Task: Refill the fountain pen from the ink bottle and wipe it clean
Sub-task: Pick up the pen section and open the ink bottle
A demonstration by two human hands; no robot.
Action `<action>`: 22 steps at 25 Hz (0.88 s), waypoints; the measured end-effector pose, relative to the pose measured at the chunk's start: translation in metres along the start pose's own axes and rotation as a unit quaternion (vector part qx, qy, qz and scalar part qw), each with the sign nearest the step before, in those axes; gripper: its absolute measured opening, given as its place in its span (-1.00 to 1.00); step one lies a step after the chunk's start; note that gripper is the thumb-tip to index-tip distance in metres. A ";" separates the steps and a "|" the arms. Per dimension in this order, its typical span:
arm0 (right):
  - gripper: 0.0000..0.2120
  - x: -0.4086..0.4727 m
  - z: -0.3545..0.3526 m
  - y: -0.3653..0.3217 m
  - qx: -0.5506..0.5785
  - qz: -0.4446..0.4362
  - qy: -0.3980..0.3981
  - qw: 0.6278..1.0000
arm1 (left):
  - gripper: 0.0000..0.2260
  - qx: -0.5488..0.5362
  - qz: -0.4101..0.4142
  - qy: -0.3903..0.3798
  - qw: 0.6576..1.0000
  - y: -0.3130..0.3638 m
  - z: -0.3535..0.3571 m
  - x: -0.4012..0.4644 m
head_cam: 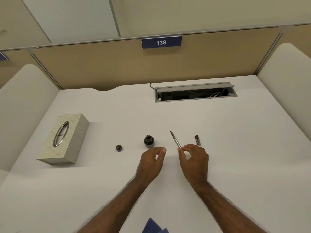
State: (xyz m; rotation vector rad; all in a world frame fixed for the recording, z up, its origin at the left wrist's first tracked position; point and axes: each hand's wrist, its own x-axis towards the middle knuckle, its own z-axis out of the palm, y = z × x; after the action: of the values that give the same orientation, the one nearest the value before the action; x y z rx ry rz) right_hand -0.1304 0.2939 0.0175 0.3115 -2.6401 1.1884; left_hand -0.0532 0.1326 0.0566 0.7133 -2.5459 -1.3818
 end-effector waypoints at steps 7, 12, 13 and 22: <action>-0.94 -0.007 -0.012 -0.020 0.083 -0.056 -0.013 0.995 | -0.77 -0.074 -0.003 -0.015 0.997 0.019 -0.012 0.008; -0.94 -0.021 -0.021 -0.044 0.100 -0.045 -0.049 0.993 | -0.77 -0.146 -0.014 -0.017 0.989 0.023 -0.035 0.007; -0.94 -0.023 -0.022 -0.048 0.106 -0.039 -0.061 0.992 | -0.79 -0.170 -0.023 -0.019 0.985 0.023 -0.040 0.005; -0.95 -0.030 -0.036 -0.088 0.204 0.092 -0.222 0.949 | -0.81 -0.310 -0.081 -0.059 0.945 0.010 -0.075 -0.007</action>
State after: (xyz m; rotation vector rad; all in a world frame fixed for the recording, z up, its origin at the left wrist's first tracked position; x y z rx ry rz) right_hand -0.0720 0.2669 0.0945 0.4592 -2.8102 1.9354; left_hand -0.0238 0.0846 0.1078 0.7338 -1.9548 -2.1812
